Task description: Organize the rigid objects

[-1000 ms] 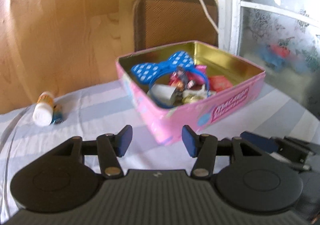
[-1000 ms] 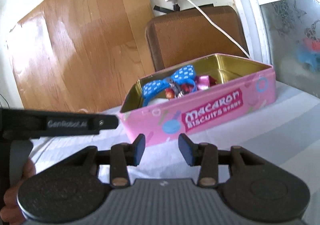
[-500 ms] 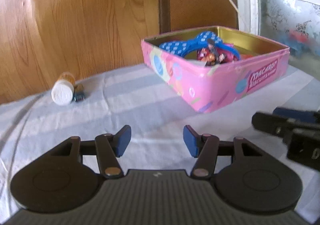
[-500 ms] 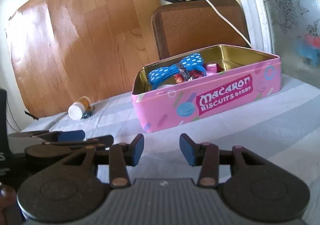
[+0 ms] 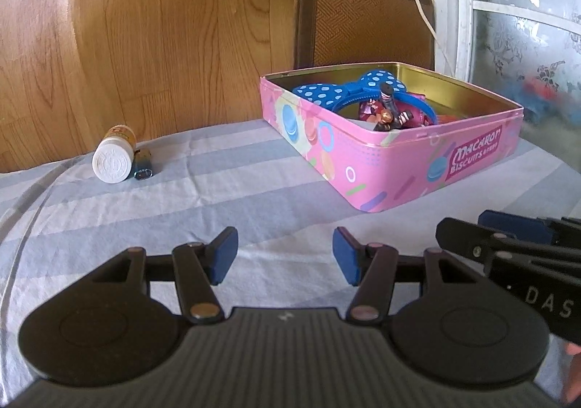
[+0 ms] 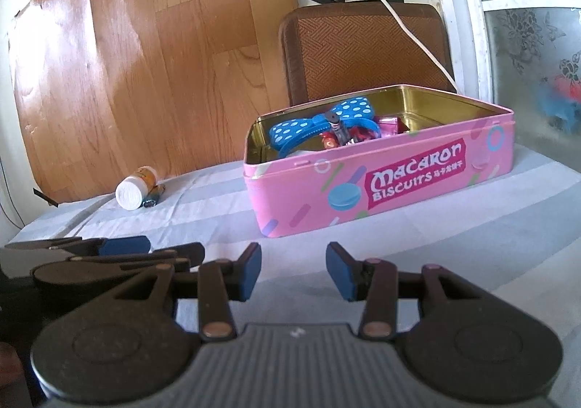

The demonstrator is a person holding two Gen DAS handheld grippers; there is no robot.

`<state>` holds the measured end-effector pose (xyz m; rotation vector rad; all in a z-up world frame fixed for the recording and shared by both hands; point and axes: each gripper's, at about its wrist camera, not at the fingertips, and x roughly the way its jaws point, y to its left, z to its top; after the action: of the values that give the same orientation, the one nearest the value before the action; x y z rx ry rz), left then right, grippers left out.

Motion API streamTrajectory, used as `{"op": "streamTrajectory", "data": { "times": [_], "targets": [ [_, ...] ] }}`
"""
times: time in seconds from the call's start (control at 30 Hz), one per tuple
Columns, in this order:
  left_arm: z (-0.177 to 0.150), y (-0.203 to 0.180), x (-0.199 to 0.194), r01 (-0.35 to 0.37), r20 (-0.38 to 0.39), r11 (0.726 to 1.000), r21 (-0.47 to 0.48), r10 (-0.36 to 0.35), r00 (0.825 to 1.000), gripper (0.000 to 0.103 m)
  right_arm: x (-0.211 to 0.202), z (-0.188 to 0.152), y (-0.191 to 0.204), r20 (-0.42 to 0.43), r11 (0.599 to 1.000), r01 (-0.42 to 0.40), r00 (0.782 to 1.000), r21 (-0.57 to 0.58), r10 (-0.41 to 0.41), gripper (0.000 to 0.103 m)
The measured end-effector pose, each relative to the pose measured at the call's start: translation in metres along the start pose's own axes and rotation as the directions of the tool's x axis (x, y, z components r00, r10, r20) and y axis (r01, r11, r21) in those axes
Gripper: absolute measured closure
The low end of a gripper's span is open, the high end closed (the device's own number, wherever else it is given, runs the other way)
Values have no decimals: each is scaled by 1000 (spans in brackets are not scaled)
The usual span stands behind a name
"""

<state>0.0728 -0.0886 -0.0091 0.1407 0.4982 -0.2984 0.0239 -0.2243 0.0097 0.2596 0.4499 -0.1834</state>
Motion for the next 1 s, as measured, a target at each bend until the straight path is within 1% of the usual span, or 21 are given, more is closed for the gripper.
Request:
{"op": "streamTrajectory", "data": {
  "times": [0.27, 0.4, 0.47, 0.6, 0.87, 0.93, 1.0],
  "targets": [
    [-1, -1, -3, 4, 13, 1000, 4, -4, 1000, 42, -2, 1, 2, 7, 1000, 2, 1000, 5, -2, 61],
    [-1, -1, -4, 4, 21, 1000, 8, -4, 1000, 41, -4, 1, 5, 14, 1000, 1, 1000, -5, -1, 61],
    [-1, 0, -5, 2, 26, 1000, 6, -3, 1000, 39, -4, 1, 7, 11, 1000, 0, 1000, -5, 0, 61],
    [-1, 2, -6, 4, 29, 1000, -1, -4, 1000, 38, -6, 1, 10, 14, 1000, -3, 1000, -18, 3, 61],
    [0, 15, -6, 17, 12, 997, -74, -16, 1000, 38, -8, 1, 21, 8, 999, -6, 1000, -53, 7, 60],
    [0, 18, -6, 8, 4, 997, -79, -8, 1000, 38, -7, 1, 23, 6, 998, -10, 1000, -59, 10, 60],
    [1, 25, -8, -20, 0, 998, -65, 20, 1000, 38, -6, 2, 27, 1, 997, -16, 1000, -71, 16, 60]
  ]
}}
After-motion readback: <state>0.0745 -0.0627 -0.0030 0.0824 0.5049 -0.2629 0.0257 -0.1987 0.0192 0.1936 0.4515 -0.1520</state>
